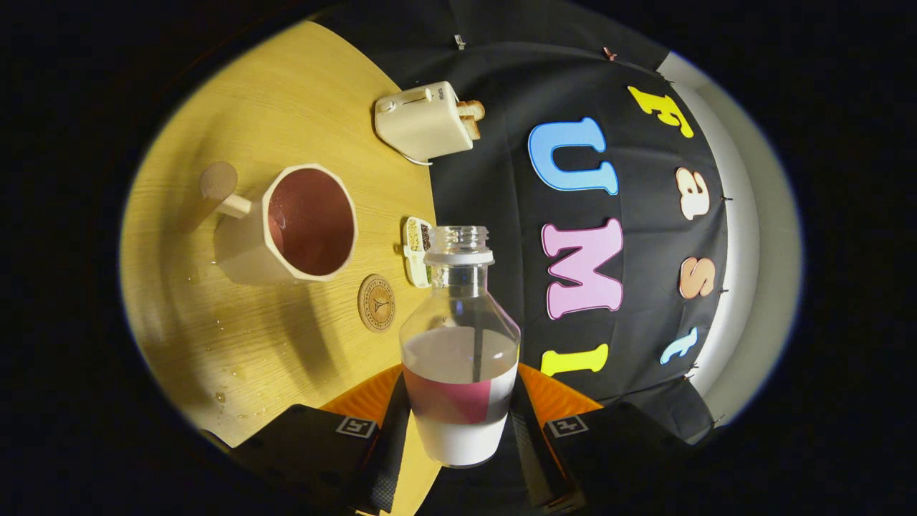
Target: Take the bottle from table, then pour the juice into the cup, finally place the bottle on the coaster
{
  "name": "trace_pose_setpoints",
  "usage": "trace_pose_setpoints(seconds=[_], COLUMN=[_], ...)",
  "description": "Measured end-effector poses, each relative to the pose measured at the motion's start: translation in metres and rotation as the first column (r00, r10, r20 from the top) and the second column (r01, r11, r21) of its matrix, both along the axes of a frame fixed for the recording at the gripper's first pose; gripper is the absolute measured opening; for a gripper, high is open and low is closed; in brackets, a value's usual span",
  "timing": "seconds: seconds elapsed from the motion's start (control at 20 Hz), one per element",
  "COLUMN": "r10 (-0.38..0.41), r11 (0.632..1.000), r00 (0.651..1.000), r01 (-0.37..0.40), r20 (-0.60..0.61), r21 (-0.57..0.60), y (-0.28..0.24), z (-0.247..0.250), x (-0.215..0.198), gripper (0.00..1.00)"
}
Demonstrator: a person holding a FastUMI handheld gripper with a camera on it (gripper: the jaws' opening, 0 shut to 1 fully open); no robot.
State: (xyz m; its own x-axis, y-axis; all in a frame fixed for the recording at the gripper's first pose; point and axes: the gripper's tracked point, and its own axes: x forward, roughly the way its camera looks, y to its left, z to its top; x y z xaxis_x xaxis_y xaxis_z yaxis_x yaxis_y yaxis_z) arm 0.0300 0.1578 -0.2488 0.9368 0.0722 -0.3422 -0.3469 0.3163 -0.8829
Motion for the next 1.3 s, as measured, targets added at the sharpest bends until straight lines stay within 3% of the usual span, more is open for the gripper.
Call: trace_pose_setpoints(seconds=[0.4,1.3], r10=[0.070,0.131], r11=[0.994,0.965], r00=[0.997,0.991], r01=[-0.068,-0.130], r20=[0.017,-0.012], r21=[-0.084,-0.226], y=[0.011,0.014], z=[0.004,-0.009], x=[-0.001,0.005], gripper=[0.71,0.71])
